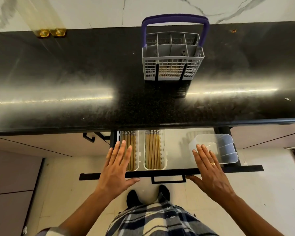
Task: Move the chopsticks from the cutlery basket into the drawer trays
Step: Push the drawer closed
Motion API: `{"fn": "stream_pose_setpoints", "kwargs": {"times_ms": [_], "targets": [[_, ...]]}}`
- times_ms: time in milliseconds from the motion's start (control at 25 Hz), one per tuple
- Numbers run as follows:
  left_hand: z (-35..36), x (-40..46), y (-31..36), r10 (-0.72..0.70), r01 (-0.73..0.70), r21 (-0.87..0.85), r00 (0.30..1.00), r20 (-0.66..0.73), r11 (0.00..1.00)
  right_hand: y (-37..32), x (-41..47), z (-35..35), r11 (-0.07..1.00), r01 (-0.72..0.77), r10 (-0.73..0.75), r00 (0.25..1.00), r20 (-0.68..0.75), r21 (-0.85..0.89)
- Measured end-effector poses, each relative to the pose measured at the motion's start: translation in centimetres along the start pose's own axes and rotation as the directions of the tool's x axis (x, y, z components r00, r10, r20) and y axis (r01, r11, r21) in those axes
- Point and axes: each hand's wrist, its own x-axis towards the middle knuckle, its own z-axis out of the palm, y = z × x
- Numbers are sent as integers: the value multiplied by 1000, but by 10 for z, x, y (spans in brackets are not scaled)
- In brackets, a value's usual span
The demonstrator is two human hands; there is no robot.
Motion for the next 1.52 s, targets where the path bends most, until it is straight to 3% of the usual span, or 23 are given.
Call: {"fn": "stream_pose_setpoints", "kwargs": {"times_ms": [280,560,920,1520], "targets": [[-14,41,-8,-13,14,89,1000,-21,996,13,44,-11,994,68,-70,997,-28,-82],[-20,86,-22,15,-7,172,999,-40,985,21,96,-29,984,38,-46,998,-42,-173],[-36,140,-33,6,6,254,999,-47,967,16,153,-42,990,-18,10,998,-56,-141],[-27,145,-33,24,19,250,986,-165,968,10,160,-29,986,-115,91,978,-190,-121]]}}
